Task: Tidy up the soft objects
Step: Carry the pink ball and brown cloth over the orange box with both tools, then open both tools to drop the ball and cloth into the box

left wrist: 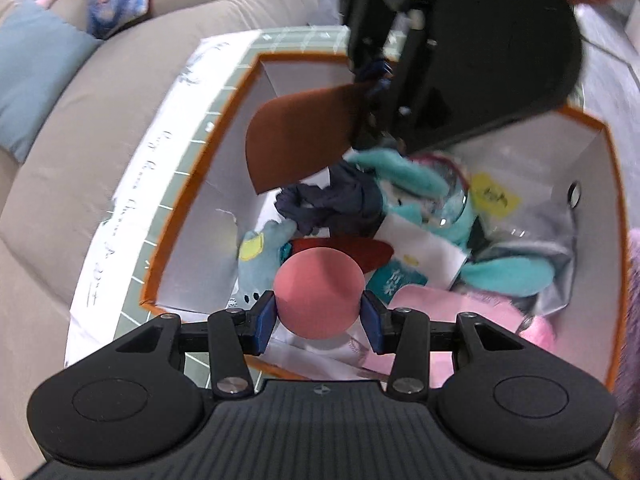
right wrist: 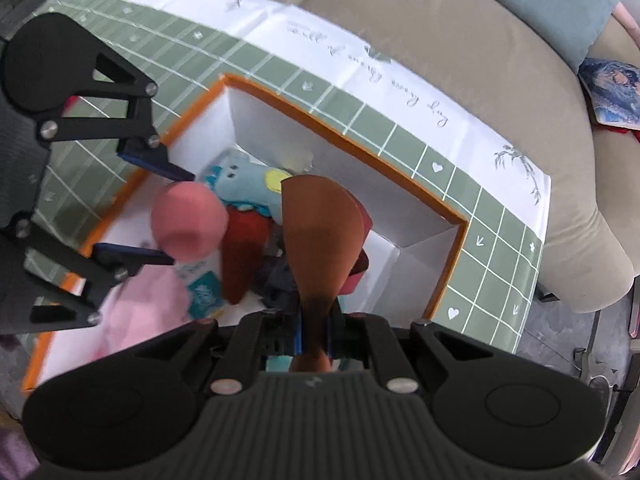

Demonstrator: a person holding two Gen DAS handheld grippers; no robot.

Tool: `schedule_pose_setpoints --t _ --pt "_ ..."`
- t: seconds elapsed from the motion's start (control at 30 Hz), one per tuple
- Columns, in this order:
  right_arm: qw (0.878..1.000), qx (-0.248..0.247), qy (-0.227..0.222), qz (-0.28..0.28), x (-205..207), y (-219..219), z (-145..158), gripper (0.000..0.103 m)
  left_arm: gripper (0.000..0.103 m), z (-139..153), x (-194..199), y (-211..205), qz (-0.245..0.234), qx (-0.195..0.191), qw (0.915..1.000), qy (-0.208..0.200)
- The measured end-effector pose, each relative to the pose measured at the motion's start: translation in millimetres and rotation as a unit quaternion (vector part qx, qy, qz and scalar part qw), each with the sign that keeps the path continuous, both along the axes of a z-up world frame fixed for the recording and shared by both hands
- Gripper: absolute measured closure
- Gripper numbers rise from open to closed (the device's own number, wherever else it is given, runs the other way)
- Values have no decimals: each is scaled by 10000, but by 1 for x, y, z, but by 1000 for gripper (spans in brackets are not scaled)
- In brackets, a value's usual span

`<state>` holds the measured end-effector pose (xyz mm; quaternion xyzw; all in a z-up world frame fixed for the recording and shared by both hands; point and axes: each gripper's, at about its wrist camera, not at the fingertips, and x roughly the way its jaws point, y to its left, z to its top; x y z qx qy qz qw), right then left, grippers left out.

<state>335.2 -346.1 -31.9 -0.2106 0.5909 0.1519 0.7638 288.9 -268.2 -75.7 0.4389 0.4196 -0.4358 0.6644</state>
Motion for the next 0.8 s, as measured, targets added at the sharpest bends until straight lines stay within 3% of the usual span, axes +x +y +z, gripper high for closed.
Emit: schedule_pose_setpoints --t 0.17,0.23,0.37,0.5,0.63,0.8 --pt "9991 -354 241 -13 21 -4 -33 93 50 -19 8 -7 -99 268 9996 88" --pt "9989 -404 240 -79 25 -6 -41 83 50 -25 12 -9 -110 335 9993 80" --pt "9980 -579 213 -117 31 -6 -53 81 42 -31 15 -10 -68 384 9992 12" --pt "9978 -639 145 -94 29 -6 -54 61 39 -32 15 -8 -21 310 9995 9" --pt "9980 -631 -7 -58 24 -5 -48 39 29 -29 10 -6 -120 336 9993 -108" --pt "9975 -669 -214 45 17 3 -33 29 27 -18 4 -2 -105 287 9995 -113"
